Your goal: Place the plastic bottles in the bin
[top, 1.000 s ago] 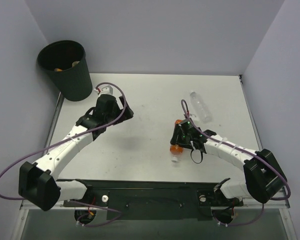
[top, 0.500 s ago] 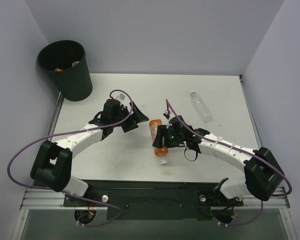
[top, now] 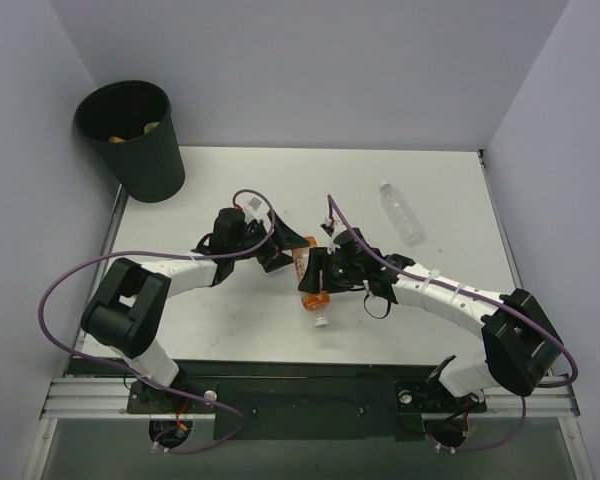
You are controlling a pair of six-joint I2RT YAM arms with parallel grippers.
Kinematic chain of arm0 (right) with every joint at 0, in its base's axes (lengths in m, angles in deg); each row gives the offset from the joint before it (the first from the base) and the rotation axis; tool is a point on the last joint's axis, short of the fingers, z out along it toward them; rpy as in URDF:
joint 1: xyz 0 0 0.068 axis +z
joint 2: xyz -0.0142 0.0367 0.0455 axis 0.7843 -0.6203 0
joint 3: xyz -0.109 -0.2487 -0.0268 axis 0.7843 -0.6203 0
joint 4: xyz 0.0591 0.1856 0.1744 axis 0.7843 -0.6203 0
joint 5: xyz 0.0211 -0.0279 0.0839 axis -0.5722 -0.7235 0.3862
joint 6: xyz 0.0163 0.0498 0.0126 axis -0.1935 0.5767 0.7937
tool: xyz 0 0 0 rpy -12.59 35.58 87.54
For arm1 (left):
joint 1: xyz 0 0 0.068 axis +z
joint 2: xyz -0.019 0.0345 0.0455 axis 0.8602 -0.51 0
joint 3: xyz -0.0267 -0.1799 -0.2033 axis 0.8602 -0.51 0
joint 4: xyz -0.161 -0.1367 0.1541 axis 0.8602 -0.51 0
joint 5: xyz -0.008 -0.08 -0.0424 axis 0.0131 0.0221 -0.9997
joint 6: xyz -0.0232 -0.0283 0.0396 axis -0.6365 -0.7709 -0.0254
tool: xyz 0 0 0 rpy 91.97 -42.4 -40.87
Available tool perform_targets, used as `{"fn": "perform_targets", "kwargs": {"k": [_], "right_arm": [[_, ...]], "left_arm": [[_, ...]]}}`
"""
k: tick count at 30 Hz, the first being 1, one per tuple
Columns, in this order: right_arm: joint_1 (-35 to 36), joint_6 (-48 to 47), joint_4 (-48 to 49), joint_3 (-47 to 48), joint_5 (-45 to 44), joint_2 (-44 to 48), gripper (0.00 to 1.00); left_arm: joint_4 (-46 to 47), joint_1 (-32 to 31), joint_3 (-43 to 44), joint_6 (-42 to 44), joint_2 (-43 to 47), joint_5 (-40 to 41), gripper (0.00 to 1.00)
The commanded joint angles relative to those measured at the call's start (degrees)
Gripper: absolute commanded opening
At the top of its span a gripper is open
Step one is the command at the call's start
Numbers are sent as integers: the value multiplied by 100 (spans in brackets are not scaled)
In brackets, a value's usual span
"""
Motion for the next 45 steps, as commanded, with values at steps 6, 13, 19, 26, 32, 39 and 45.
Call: {"fn": "perform_targets", "kwargs": {"k": [6, 13, 19, 26, 32, 39, 45], "right_arm": [[57, 59, 214, 342, 58, -219, 47], [48, 16, 118, 412, -73, -299, 48], [39, -152, -225, 500, -258, -211, 66], [-74, -284, -735, 702, -390, 44, 89], [-549, -547, -1403, 1150, -495, 922, 93], [-1155, -380, -1042, 562, -1971, 2619, 95], [-1472, -363, -1350, 246, -2078, 2795, 95]], "left_arm": [[-120, -118, 203, 311, -185, -211, 97], [-358, -118, 273, 434, -220, -141, 70], [-560, -92, 493, 575, -211, -176, 54], [-1025, 171, 895, 925, -18, -158, 41], [-3877, 830, 2521, 2488, 263, 297, 33], [-5736, 1559, 5813, 3589, -18, 1518, 0], [-6062, 2008, 7979, 4318, -369, 3240, 0]]}}
